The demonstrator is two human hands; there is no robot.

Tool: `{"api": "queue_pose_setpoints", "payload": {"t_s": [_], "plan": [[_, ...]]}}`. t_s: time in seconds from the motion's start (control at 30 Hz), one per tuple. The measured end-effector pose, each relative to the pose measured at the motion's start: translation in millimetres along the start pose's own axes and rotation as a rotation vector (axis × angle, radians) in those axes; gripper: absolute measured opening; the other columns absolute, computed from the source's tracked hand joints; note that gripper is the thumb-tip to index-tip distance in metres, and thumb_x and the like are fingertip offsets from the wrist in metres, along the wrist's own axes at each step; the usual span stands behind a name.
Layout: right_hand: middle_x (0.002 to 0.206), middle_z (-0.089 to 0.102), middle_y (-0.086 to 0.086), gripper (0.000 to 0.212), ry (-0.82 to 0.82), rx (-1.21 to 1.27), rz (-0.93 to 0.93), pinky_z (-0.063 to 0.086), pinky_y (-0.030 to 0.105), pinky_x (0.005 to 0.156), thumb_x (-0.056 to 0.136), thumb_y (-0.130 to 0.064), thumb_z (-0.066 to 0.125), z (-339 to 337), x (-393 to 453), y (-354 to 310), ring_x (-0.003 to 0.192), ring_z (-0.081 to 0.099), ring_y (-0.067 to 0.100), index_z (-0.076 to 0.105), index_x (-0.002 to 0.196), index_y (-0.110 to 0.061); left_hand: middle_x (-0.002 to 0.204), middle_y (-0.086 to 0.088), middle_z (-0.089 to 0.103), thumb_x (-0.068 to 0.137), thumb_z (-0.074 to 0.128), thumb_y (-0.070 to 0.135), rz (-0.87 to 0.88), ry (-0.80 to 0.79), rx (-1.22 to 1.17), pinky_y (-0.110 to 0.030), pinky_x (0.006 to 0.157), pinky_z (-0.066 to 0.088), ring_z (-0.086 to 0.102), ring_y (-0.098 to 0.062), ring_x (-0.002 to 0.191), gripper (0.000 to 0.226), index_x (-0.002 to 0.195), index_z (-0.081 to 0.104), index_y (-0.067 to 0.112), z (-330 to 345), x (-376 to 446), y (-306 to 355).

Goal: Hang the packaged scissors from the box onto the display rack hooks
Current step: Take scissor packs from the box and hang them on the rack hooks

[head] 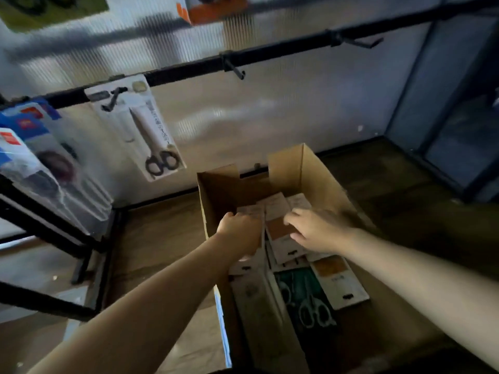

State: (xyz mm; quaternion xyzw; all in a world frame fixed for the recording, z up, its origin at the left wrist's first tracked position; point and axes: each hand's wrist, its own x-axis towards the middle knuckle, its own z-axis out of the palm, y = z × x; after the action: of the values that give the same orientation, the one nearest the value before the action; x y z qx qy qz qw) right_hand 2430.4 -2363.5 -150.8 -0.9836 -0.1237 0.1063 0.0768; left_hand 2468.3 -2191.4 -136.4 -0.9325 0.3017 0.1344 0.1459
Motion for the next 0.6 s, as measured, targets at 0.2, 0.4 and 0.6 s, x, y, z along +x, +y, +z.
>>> {"api": "queue_pose_setpoints", "payload": {"t_s": [0.2,0.4,0.6], "plan": [[0.124,0.051,0.004,0.028,-0.189,0.009,-0.065,0.047,0.039,0.087,0.097,-0.019,0.046,44,-17,11,0.110,0.051,0.025,0.049,0.125,-0.016,0.130,-0.007,0.053,0.091,0.058,0.015,0.089,-0.382,0.078,-0.038,0.088,0.049,0.055,-0.027,0.116,0.040,0.130,0.050,0.015,50,17,24],[0.130,0.048,0.008,0.032,-0.292,0.018,-0.057,0.049,0.039,0.086,0.095,-0.016,0.045,63,-19,1,0.111,0.053,0.027,0.048,0.127,-0.015,0.136,-0.012,0.047,0.094,0.051,0.018,0.145,-0.459,0.017,-0.031,0.099,0.039,0.047,-0.027,0.123,0.044,0.136,0.040,0.008,68,12,37],[0.121,0.053,0.011,0.032,-0.347,-0.004,-0.115,0.051,0.040,0.084,0.091,-0.007,0.046,71,-13,-13,0.106,0.055,0.028,0.053,0.122,-0.011,0.137,-0.012,0.044,0.093,0.053,0.021,0.154,-0.418,0.120,-0.041,0.099,0.042,0.046,-0.030,0.124,0.048,0.138,0.038,0.010,70,7,42]]}}
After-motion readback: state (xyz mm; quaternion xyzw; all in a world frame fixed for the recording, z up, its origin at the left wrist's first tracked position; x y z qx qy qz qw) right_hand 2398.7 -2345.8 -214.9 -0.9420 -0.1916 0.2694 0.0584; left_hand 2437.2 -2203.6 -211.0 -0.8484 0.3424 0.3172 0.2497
